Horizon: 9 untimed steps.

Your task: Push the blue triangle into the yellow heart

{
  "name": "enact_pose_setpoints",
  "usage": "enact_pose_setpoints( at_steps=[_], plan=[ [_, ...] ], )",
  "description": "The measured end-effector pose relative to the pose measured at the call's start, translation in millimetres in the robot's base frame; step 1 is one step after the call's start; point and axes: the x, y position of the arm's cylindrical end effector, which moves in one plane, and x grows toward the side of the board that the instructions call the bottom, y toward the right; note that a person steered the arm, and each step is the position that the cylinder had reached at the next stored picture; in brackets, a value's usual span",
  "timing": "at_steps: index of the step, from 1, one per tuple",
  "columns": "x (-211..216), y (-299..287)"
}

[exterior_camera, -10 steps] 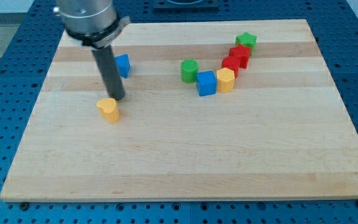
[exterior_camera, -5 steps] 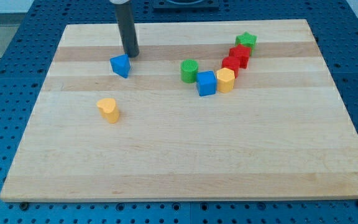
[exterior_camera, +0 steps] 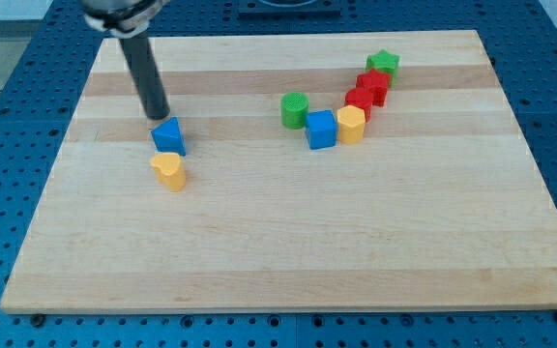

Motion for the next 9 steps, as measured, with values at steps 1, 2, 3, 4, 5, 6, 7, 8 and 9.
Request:
enact_pose_setpoints(
  at_steps=[1,2,3,4,5,6,7,8,9],
  plan=[
    [32.9,20.7],
    [38.6,56.6],
    [37.4,58.6],
    [9.5,67.5],
    [6.5,99.4],
    [19.3,131.2],
    [33.2,140.6],
    [40.0,110.9],
    [51.8,75.3]
  ],
)
